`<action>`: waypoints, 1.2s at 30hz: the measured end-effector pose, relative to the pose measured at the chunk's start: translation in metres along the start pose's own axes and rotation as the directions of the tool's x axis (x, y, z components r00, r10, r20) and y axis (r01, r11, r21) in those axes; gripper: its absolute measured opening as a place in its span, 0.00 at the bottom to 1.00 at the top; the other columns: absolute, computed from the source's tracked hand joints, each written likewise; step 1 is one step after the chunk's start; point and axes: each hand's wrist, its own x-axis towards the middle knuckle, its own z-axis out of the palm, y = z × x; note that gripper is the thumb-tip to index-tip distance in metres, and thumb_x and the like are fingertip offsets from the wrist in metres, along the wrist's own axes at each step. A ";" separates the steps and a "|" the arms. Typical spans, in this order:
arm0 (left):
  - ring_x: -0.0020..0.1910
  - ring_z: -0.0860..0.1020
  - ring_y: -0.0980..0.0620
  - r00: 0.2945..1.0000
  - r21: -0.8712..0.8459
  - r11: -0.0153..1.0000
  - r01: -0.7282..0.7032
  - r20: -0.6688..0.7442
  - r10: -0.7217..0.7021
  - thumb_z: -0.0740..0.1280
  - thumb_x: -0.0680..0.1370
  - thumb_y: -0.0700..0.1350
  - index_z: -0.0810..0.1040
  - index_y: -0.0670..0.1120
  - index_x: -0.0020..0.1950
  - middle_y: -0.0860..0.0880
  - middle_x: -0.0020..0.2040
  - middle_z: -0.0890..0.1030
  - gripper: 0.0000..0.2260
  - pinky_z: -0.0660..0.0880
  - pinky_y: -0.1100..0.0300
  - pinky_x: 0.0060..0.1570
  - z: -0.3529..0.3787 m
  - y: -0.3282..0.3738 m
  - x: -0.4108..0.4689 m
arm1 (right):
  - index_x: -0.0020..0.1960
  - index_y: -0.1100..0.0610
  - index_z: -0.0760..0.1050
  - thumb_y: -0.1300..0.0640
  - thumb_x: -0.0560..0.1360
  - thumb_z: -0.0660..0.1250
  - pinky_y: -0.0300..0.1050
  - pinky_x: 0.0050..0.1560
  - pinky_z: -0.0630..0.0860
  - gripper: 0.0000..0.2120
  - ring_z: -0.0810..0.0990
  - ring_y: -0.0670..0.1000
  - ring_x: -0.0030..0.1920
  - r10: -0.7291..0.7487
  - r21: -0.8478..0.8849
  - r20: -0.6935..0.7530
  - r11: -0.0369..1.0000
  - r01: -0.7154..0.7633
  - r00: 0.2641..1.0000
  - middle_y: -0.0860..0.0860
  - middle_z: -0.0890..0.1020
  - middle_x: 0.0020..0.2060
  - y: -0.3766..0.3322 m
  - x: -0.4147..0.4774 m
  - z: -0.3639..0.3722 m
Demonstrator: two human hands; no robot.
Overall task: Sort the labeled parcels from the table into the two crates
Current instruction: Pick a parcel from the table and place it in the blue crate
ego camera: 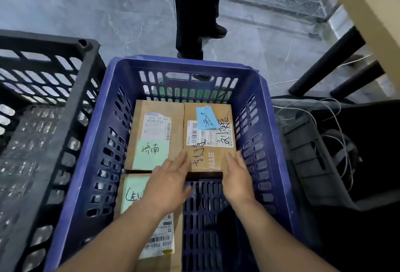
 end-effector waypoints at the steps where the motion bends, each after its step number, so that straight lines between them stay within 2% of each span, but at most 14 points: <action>1: 0.73 0.58 0.50 1.000 0.002 1.000 0.008 0.006 -0.008 0.61 0.80 0.54 0.49 0.52 0.79 0.54 0.79 0.43 0.31 0.59 0.53 0.71 -0.001 0.000 0.001 | 0.79 0.49 0.54 0.68 0.81 0.52 0.43 0.76 0.50 0.29 0.50 0.49 0.78 0.009 -0.052 0.038 0.999 -0.007 0.999 0.45 0.46 0.79 0.001 0.002 0.001; 4: 0.73 0.58 0.50 0.999 -0.024 0.999 0.040 0.001 -0.040 0.60 0.80 0.53 0.51 0.52 0.78 0.53 0.79 0.47 0.30 0.58 0.52 0.72 -0.008 -0.004 -0.005 | 0.80 0.50 0.48 0.72 0.77 0.54 0.53 0.77 0.52 0.36 0.44 0.54 0.79 0.049 -0.236 0.121 0.972 -0.019 0.991 0.49 0.38 0.79 -0.005 0.000 -0.001; 7: 0.73 0.59 0.49 0.998 -0.009 0.998 0.060 -0.028 -0.060 0.58 0.81 0.53 0.52 0.51 0.78 0.51 0.79 0.52 0.28 0.58 0.54 0.72 -0.027 -0.005 -0.024 | 0.80 0.51 0.47 0.71 0.76 0.57 0.55 0.77 0.51 0.37 0.41 0.56 0.78 0.032 -0.357 0.121 0.934 0.013 0.992 0.52 0.36 0.78 -0.023 -0.022 -0.012; 9: 0.74 0.58 0.49 0.997 0.012 0.998 0.063 -0.037 -0.063 0.57 0.81 0.54 0.51 0.51 0.78 0.50 0.79 0.53 0.28 0.57 0.55 0.72 -0.047 0.000 -0.042 | 0.80 0.52 0.47 0.67 0.77 0.59 0.54 0.76 0.52 0.36 0.43 0.57 0.78 0.010 -0.375 0.105 0.926 0.031 0.994 0.54 0.40 0.79 -0.038 -0.049 -0.027; 13: 0.75 0.57 0.48 0.996 0.067 0.997 0.037 -0.087 -0.031 0.57 0.81 0.56 0.51 0.49 0.79 0.49 0.78 0.56 0.29 0.56 0.52 0.73 -0.098 0.019 -0.087 | 0.79 0.54 0.50 0.59 0.78 0.62 0.51 0.73 0.58 0.33 0.54 0.59 0.75 -0.089 -0.439 0.037 0.893 0.096 0.995 0.58 0.52 0.77 -0.064 -0.117 -0.072; 17: 0.74 0.57 0.47 0.987 0.125 0.992 0.009 -0.158 0.010 0.58 0.80 0.56 0.54 0.47 0.78 0.48 0.77 0.57 0.29 0.57 0.52 0.72 -0.139 0.047 -0.142 | 0.79 0.54 0.50 0.54 0.80 0.61 0.51 0.71 0.61 0.32 0.54 0.58 0.75 -0.099 -0.448 -0.023 0.891 0.078 0.995 0.57 0.54 0.77 -0.081 -0.191 -0.116; 22: 0.73 0.59 0.46 0.978 0.128 0.991 -0.041 -0.197 0.066 0.59 0.80 0.57 0.55 0.46 0.77 0.47 0.76 0.60 0.30 0.58 0.51 0.69 -0.170 0.086 -0.209 | 0.78 0.56 0.54 0.51 0.80 0.60 0.50 0.69 0.65 0.30 0.61 0.58 0.72 -0.169 -0.458 -0.156 0.885 0.080 0.973 0.57 0.62 0.72 -0.092 -0.286 -0.162; 26: 0.70 0.63 0.45 0.968 0.167 0.979 -0.118 -0.198 0.151 0.58 0.79 0.59 0.56 0.46 0.77 0.46 0.73 0.66 0.30 0.62 0.52 0.66 -0.185 0.125 -0.246 | 0.75 0.59 0.62 0.53 0.79 0.62 0.51 0.64 0.68 0.26 0.68 0.60 0.65 -0.236 -0.488 -0.288 0.870 0.070 0.928 0.58 0.70 0.66 -0.091 -0.350 -0.194; 28: 0.70 0.64 0.45 0.957 0.178 0.971 -0.162 -0.213 0.198 0.58 0.79 0.59 0.56 0.47 0.77 0.46 0.72 0.67 0.30 0.62 0.52 0.65 -0.193 0.148 -0.259 | 0.73 0.61 0.65 0.55 0.78 0.64 0.53 0.63 0.68 0.25 0.71 0.61 0.63 -0.218 -0.464 -0.356 0.885 0.030 0.908 0.60 0.73 0.63 -0.088 -0.377 -0.209; 32: 0.70 0.65 0.44 0.922 0.158 0.954 -0.253 -0.258 0.288 0.59 0.78 0.60 0.57 0.47 0.77 0.45 0.72 0.67 0.31 0.65 0.50 0.64 -0.205 0.198 -0.285 | 0.60 0.64 0.77 0.60 0.69 0.72 0.56 0.50 0.76 0.20 0.77 0.65 0.50 -0.216 -0.415 -0.517 0.910 -0.022 0.828 0.62 0.79 0.49 -0.065 -0.423 -0.235; 34: 0.69 0.66 0.45 0.901 0.156 0.940 -0.302 -0.274 0.335 0.59 0.78 0.61 0.57 0.47 0.77 0.46 0.72 0.68 0.32 0.67 0.50 0.62 -0.205 0.223 -0.298 | 0.61 0.63 0.76 0.59 0.71 0.70 0.56 0.53 0.74 0.19 0.76 0.64 0.53 -0.218 -0.420 -0.564 0.906 -0.050 0.796 0.60 0.79 0.53 -0.054 -0.447 -0.249; 36: 0.69 0.66 0.45 0.876 0.157 0.920 -0.360 -0.282 0.391 0.59 0.78 0.62 0.58 0.47 0.76 0.47 0.72 0.67 0.32 0.66 0.50 0.64 -0.201 0.249 -0.312 | 0.68 0.59 0.71 0.56 0.75 0.66 0.52 0.60 0.69 0.21 0.73 0.60 0.59 -0.211 -0.415 -0.608 0.906 -0.080 0.766 0.57 0.76 0.59 -0.040 -0.471 -0.262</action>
